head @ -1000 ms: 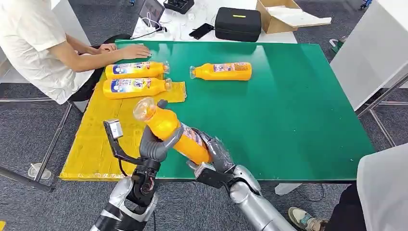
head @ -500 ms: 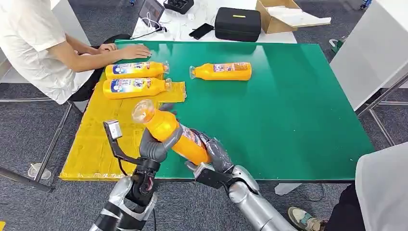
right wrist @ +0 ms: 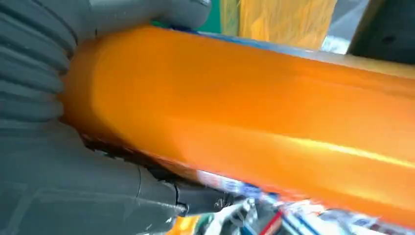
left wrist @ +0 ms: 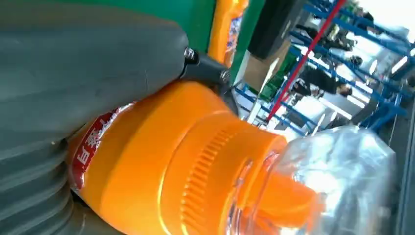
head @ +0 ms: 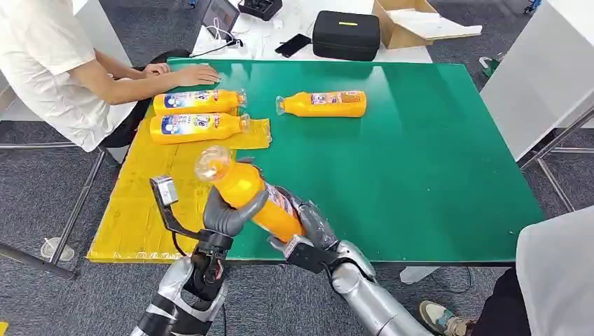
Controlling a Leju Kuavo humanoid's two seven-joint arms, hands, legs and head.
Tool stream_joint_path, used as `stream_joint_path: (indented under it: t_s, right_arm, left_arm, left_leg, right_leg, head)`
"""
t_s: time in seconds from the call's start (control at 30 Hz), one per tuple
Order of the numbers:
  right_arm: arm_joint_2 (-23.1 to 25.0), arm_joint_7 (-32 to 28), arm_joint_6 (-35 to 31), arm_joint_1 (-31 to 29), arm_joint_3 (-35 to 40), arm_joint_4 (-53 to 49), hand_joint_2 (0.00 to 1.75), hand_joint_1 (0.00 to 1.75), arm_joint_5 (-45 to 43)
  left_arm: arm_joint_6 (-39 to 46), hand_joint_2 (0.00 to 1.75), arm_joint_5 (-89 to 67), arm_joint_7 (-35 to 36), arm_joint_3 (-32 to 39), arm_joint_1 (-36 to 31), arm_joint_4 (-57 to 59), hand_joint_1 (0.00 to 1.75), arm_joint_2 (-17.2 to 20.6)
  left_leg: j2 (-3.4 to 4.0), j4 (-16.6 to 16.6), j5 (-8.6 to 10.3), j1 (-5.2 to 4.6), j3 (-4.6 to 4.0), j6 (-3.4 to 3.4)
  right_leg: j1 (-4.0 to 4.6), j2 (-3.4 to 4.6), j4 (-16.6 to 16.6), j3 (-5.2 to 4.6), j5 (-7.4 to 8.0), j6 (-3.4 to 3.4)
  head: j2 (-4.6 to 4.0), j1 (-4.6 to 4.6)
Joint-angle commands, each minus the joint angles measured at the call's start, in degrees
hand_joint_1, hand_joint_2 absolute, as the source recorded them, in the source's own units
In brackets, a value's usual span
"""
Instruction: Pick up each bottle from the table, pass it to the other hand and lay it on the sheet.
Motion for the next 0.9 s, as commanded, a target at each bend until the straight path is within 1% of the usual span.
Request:
stream_joint_path:
  t_s: [0.03,0.07,0.13,0.2,0.23,0.27,0.3,0.33,0.37,0.43,0.47,0.5,0.53,0.57,0.6,0.63,0.67,0.7,0.73,0.77,0.8,0.83,0.9]
  right_arm:
    - [1.08,0.74,-0.07,0.58,-0.14,1.18,0.0,0.0,-1.33]
    - [1.23,0.29,-3.18,1.3,-1.46,0.75,0.0,0.0,-1.03]
    - [0.58,0.02,-9.09,2.72,-4.11,-0.47,0.0,0.0,-0.24]
    - [-0.99,-0.63,-16.31,3.65,-7.48,-2.37,0.0,0.0,1.08]
    - [-1.75,-1.03,-18.23,3.87,-9.05,-3.33,0.0,0.0,1.3]
    - [-2.54,-1.14,-21.95,4.25,-11.83,-4.89,0.0,0.0,2.05]
    - [-2.59,-1.1,-23.87,4.78,-14.54,-6.79,0.0,0.0,2.43]
    - [-2.96,-1.26,-26.08,4.98,-17.59,-8.41,0.0,0.0,2.7]
    - [-3.41,-1.29,-25.83,4.74,-17.79,-8.64,0.0,0.0,2.74]
    - [-3.58,-1.29,-25.83,4.67,-17.94,-8.78,0.0,0.0,2.74]
    - [-3.18,-1.22,-25.57,5.11,-18.36,-9.51,0.0,0.0,2.78]
    - [-2.91,-1.07,-25.37,5.31,-18.53,-9.63,0.0,0.0,3.05]
    - [-2.77,-1.05,-25.38,5.38,-18.42,-9.56,0.0,0.0,3.19]
    - [-2.77,-1.05,-25.38,5.38,-18.42,-9.56,0.0,0.0,3.19]
    - [-2.18,-1.37,-27.4,5.58,-19.32,-9.6,0.0,0.0,4.3]
    - [-2.03,-2.35,-30.74,5.92,-21.25,-10.71,0.0,0.0,4.26]
    - [-1.34,-3.37,-31.12,6.68,-24.77,-13.1,0.0,0.0,6.39]
    - [-0.85,-3.37,-31.12,7.26,-26.74,-15.37,0.0,0.0,7.84]
    - [0.06,-3.37,-31.12,8.07,-29.98,-19.45,0.0,0.0,9.8]
    - [0.2,-3.37,-31.12,8.23,-31.0,-21.58,0.0,0.0,9.24]
    - [0.04,-3.37,-31.12,8.0,-30.87,-22.0,0.0,0.0,8.88]
    - [0.35,-3.37,-31.12,7.87,-31.59,-22.3,0.0,0.0,10.1]
    - [-0.11,-3.37,-31.12,6.99,-30.06,-20.94,0.0,0.0,7.97]
  left_arm:
    - [0.55,1.75,-2.04,-1.78,-1.81,-1.12,-1.4,1.75,1.19]
    - [2.83,1.75,-4.54,-2.31,-1.9,-0.67,-2.47,1.75,1.64]
    - [8.27,1.75,-11.43,-3.87,-2.14,0.56,-4.41,1.75,2.69]
    - [12.48,1.75,-17.03,-4.64,-1.91,1.04,-5.0,1.75,4.55]
    - [13.08,1.75,-17.52,-4.94,-0.97,1.43,-5.42,1.75,4.98]
    - [13.39,1.75,-17.74,-5.07,0.5,1.99,-6.15,1.75,5.5]
    - [13.37,1.75,-18.28,-5.13,1.57,2.59,-7.24,1.75,5.63]
    - [13.74,1.75,-19.1,-5.47,2.72,3.14,-8.52,1.75,5.94]
    - [13.75,1.75,-19.11,-5.46,2.85,3.16,-8.71,1.75,6.04]
    - [13.74,1.75,-19.14,-5.44,2.88,3.15,-8.82,1.75,6.08]
    - [13.71,1.75,-19.4,-5.12,2.89,3.4,-9.35,1.75,5.95]
    - [13.72,1.75,-19.56,-4.96,2.86,3.48,-9.53,1.75,5.83]
    - [13.72,1.75,-19.57,-4.94,2.81,3.49,-9.5,1.75,5.74]
    - [13.72,1.75,-19.57,-4.94,2.81,3.49,-9.5,1.75,5.74]
    - [14.14,1.75,-20.15,-5.09,2.85,3.44,-9.28,1.75,5.6]
    - [16.67,1.75,-23.12,-6.21,2.77,3.42,-9.63,1.75,5.83]
    - [20.09,1.75,-27.01,-7.31,2.28,3.15,-9.62,1.75,6.32]
    - [23.19,1.75,-30.73,-8.24,1.92,2.75,-9.18,1.75,6.67]
    - [28.28,1.75,-36.83,-8.22,1.77,1.72,-7.28,1.75,7.06]
    - [33.43,1.75,-43.66,-8.68,1.59,0.44,-4.43,1.75,7.59]
    - [36.96,1.75,-48.53,-8.22,1.93,-0.46,-1.8,1.75,7.73]
    - [37.85,1.75,-50.87,-7.57,2.27,-1.27,0.56,1.75,7.83]
    - [38.91,1.75,-56.23,-6.73,2.02,-3.15,5.52,1.75,8.5]
  left_leg:
    - [0.07,0.01,-0.16,0.02,0.33,0.02]
    - [0.03,0.0,-0.17,0.02,0.39,0.03]
    - [-0.03,-0.03,-0.05,0.01,0.16,0.01]
    - [-0.06,-0.04,-0.13,0.0,0.36,0.03]
    - [-0.02,-0.08,-0.07,-0.01,0.29,0.02]
    - [0.02,-0.06,-0.14,-0.01,0.41,0.02]
    - [-0.02,-0.07,-0.07,-0.02,0.24,0.02]
    - [-0.02,-0.06,-0.1,-0.03,0.33,0.04]
    - [0.03,-0.02,-0.14,-0.04,0.35,0.05]
    - [0.0,-0.02,-0.02,-0.04,0.05,0.03]
    - [0.05,0.03,-0.17,-0.02,0.36,0.07]
    - [0.01,-0.01,-0.08,-0.02,0.2,0.03]
    - [0.03,0.0,-0.14,0.0,0.31,0.04]
    - [0.01,-0.04,-0.03,-0.02,0.07,0.02]
    - [0.04,-0.02,-0.11,-0.02,0.26,0.02]
    - [0.03,-0.03,-0.08,0.0,0.17,0.01]
    - [-0.02,-0.04,-0.03,-0.02,0.08,0.02]
    - [0.02,-0.02,-0.18,0.0,0.42,0.03]
    - [-0.06,-0.02,-0.05,-0.05,0.11,0.02]
    - [-0.04,0.01,-0.14,-0.01,0.29,0.02]
    - [-0.05,0.0,-0.08,-0.04,0.18,0.02]
    - [-0.05,-0.02,-0.05,-0.06,0.16,0.03]
    - [-0.03,-0.06,-0.06,-0.04,0.28,0.03]
  right_leg:
    - [0.06,-0.03,0.01,0.32,-0.14,-0.13]
    - [0.07,-0.09,-0.01,0.4,-0.17,-0.15]
    - [0.03,-0.1,-0.03,0.18,-0.07,-0.09]
    - [0.05,-0.16,-0.03,0.38,-0.16,-0.13]
    - [0.02,-0.1,-0.06,0.29,-0.1,-0.1]
    - [0.04,-0.08,-0.05,0.41,-0.14,-0.14]
    - [0.01,-0.1,-0.04,0.25,-0.08,-0.1]
    - [0.01,-0.12,-0.03,0.34,-0.12,-0.12]
    - [0.01,-0.07,-0.01,0.34,-0.13,-0.13]
    - [-0.02,-0.04,-0.01,0.05,-0.02,-0.04]
    - [0.03,-0.07,0.02,0.38,-0.15,-0.13]
    - [0.01,-0.07,-0.01,0.22,-0.08,-0.1]
    - [0.04,-0.07,0.0,0.33,-0.13,-0.14]
    - [-0.01,-0.04,-0.02,0.09,-0.02,-0.06]
    - [0.02,-0.04,-0.01,0.27,-0.1,-0.12]
    - [0.02,-0.03,-0.02,0.19,-0.07,-0.09]
    - [0.0,-0.06,-0.02,0.09,-0.03,-0.06]
    - [0.05,-0.1,0.0,0.44,-0.19,-0.18]
    - [-0.02,-0.13,0.03,0.12,-0.09,-0.09]
    - [0.03,-0.14,0.05,0.3,-0.17,-0.15]
    - [-0.01,-0.14,0.05,0.18,-0.13,-0.11]
    - [-0.03,-0.12,0.04,0.15,-0.1,-0.1]
    - [-0.01,-0.11,-0.01,0.27,-0.09,-0.12]
  head:
    - [0.0,0.0]
    - [0.0,-0.02]
    - [0.0,0.0]
    - [0.0,0.02]
    - [0.02,0.0]
    - [0.0,0.0]
    - [0.0,0.02]
    - [0.0,0.0]
    - [0.0,0.0]
    - [0.0,0.0]
    - [0.0,0.0]
    - [0.02,0.0]
    - [0.0,0.0]
    - [0.0,0.0]
    - [0.0,0.0]
    - [0.0,0.0]
    - [0.0,-0.02]
    - [0.0,-0.02]
    - [0.0,-0.02]
    - [0.0,-0.02]
    - [0.0,-0.02]
    - [0.0,0.0]
    - [0.0,-0.02]
